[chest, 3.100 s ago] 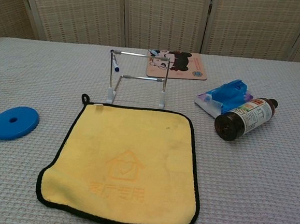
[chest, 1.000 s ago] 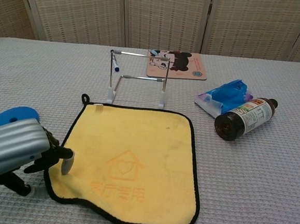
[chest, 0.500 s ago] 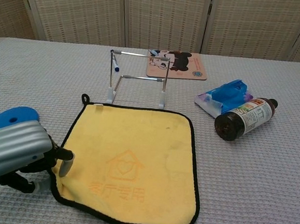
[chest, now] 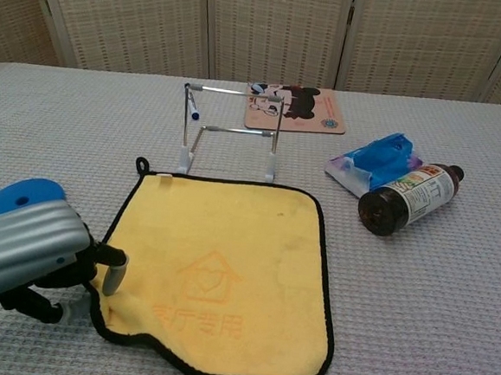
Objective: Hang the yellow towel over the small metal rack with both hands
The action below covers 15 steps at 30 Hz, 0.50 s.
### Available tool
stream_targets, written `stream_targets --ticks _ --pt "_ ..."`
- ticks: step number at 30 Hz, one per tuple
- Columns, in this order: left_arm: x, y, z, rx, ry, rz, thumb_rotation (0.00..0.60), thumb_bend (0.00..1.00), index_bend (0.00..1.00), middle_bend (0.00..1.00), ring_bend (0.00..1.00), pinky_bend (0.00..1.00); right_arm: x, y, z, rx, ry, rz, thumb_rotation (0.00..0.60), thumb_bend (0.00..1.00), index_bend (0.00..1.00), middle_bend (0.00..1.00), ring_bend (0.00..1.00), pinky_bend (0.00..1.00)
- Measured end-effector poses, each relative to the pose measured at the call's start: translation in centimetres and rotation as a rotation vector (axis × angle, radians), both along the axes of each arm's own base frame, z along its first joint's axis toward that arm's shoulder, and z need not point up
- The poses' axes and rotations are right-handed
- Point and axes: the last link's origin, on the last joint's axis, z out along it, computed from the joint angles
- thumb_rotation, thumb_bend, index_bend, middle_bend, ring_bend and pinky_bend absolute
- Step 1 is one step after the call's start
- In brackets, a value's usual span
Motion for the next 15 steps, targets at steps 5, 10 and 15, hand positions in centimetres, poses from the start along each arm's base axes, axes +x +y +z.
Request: stream_targets --ticks 5,10,15 --pt "0.1 -0.2 0.2 -0.001 -0.003 0.005 0.600 0.58 0.65 0.99 0.81 0.79 1.8 -0.7 -2.1 0.091 0.035 0.080 0.600 0.36 0.20 0.49 0.50 0.52" --pt "0.2 -0.3 0.2 0.000 -0.005 0.007 0.600 0.58 0.65 0.99 0.81 0.79 4.0 -1.6 -5.0 0.191 0.057 0.158 0.600 0.31 0.34 0.79 0.75 0.66" --pt "0.4 -0.4 0.2 0.003 -0.011 0.007 0.600 0.58 0.65 0.99 0.81 0.79 6.4 -2.3 -8.9 0.310 0.069 0.216 0.600 0.28 0.36 0.89 0.89 0.82"
